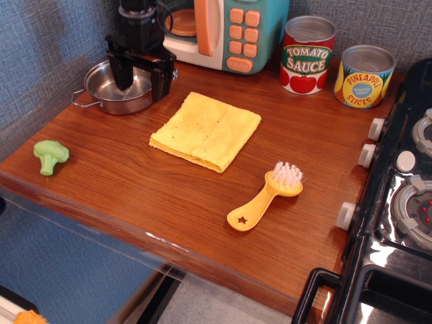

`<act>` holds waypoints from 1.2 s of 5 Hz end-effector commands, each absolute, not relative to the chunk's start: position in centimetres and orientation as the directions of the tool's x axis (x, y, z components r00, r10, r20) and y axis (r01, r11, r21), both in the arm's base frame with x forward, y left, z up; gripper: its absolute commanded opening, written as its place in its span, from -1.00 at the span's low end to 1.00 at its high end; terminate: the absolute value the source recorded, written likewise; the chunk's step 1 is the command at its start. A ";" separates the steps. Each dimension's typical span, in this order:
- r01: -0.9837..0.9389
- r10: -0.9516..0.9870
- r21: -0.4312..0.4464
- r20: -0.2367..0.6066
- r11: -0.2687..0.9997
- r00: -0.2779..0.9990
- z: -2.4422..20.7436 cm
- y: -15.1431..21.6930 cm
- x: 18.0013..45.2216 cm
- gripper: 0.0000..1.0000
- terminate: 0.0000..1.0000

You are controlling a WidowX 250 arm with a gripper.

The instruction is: Move the pot onto the towel.

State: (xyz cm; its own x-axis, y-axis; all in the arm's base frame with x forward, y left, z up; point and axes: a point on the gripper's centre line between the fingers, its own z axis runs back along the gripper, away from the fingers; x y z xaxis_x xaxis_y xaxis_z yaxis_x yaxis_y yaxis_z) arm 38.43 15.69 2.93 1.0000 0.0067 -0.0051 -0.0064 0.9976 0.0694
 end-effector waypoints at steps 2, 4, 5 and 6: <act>-0.015 0.009 0.081 0.067 0.997 0.998 4.4 15.8 39.2 -1.00 -1.00; -0.029 0.022 0.058 0.125 0.998 0.992 6.1 16.0 38.9 -1.00 -1.00; -0.051 0.041 0.059 0.165 0.997 0.985 8.9 15.4 38.7 -1.00 -1.00; -0.003 -0.008 0.074 0.156 0.997 0.988 11.6 12.7 38.5 -1.00 -1.00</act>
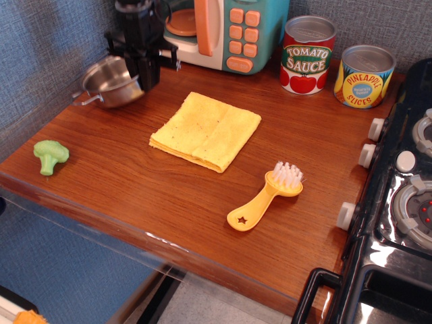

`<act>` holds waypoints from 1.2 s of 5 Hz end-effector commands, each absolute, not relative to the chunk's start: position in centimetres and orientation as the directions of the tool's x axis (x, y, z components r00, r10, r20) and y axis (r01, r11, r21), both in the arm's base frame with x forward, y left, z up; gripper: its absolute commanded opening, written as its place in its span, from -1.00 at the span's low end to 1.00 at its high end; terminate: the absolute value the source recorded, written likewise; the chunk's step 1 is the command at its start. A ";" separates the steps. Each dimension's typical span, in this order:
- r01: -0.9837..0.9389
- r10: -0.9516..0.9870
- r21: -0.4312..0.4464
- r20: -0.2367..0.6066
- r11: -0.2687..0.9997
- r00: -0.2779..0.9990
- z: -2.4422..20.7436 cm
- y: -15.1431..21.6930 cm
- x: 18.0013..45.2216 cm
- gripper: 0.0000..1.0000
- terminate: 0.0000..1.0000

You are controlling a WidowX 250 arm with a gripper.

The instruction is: Move the pot onto the towel.

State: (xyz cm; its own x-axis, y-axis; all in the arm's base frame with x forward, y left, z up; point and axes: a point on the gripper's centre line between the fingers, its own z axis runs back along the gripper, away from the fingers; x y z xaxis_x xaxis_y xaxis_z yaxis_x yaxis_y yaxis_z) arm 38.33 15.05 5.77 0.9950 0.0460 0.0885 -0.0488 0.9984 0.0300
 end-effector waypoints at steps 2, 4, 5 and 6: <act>0.058 -0.065 0.055 0.131 0.997 0.989 12.4 4.5 36.3 -1.00 -1.00; 0.024 -0.028 0.052 0.068 0.998 0.997 8.9 1.7 35.5 -1.00 -1.00; 0.039 -0.043 0.059 0.064 0.998 0.997 7.9 1.7 35.8 -1.00 -1.00; 0.034 -0.037 0.069 0.052 0.997 0.998 7.3 2.1 36.4 -1.00 -1.00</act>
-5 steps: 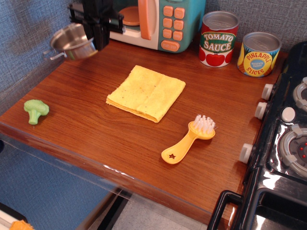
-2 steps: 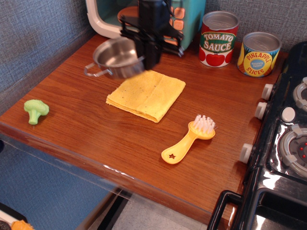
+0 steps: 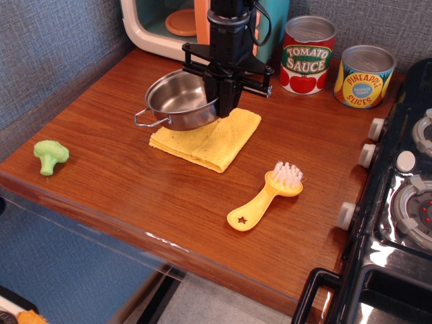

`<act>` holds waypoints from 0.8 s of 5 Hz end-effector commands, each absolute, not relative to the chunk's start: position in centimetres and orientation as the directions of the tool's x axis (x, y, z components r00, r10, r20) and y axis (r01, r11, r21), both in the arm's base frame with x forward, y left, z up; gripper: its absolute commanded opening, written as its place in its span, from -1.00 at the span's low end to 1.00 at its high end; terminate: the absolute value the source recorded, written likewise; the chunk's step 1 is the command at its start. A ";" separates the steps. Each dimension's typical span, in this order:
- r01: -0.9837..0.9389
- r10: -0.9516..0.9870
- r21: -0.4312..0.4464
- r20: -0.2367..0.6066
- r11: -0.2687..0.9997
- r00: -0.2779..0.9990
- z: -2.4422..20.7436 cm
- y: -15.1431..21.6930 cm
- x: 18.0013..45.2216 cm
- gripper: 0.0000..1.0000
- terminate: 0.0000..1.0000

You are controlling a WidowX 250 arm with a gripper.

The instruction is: Move the pot onto the towel.

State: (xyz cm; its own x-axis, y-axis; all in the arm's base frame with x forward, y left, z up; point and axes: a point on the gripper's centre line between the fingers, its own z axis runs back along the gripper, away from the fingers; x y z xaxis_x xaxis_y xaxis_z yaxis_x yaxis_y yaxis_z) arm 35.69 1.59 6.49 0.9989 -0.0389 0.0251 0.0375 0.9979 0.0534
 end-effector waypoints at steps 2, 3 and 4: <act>0.064 -0.068 0.050 0.084 0.997 0.994 6.5 1.9 37.8 -1.00 -1.00; 0.092 -0.095 0.044 0.095 0.995 0.991 6.4 1.6 37.9 -1.00 -1.00; 0.130 -0.134 0.048 0.094 0.990 0.986 6.7 1.2 37.6 1.00 -1.00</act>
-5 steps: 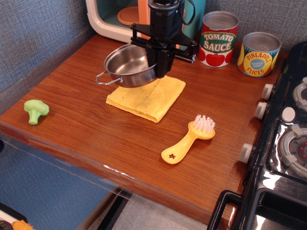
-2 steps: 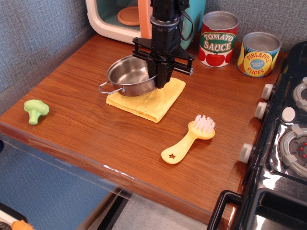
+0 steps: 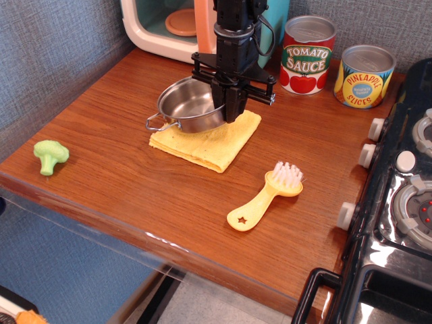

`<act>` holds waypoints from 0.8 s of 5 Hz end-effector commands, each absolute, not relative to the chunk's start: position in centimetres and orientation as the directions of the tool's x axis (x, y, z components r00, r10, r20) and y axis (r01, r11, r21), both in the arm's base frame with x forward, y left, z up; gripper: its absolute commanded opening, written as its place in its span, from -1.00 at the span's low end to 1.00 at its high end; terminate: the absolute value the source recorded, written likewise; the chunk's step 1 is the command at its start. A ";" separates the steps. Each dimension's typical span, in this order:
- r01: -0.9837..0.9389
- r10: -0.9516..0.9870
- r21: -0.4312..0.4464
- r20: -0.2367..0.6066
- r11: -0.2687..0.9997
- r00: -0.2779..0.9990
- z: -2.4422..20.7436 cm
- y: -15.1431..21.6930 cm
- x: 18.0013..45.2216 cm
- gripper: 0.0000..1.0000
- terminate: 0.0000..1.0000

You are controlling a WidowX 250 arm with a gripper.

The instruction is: Move the pot onto the towel.

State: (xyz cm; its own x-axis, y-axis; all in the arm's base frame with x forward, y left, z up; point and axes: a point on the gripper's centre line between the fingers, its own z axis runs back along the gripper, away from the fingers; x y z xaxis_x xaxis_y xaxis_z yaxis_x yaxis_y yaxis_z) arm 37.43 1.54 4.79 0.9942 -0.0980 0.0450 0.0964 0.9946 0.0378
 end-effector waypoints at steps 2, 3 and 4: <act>0.152 -0.151 0.002 0.128 0.988 0.980 9.0 1.3 36.9 1.00 -1.00; 0.101 -0.091 -0.040 0.208 0.994 0.974 12.7 2.8 36.1 1.00 -1.00; 0.002 0.004 -0.026 0.226 1.000 0.974 14.6 4.4 35.0 1.00 -1.00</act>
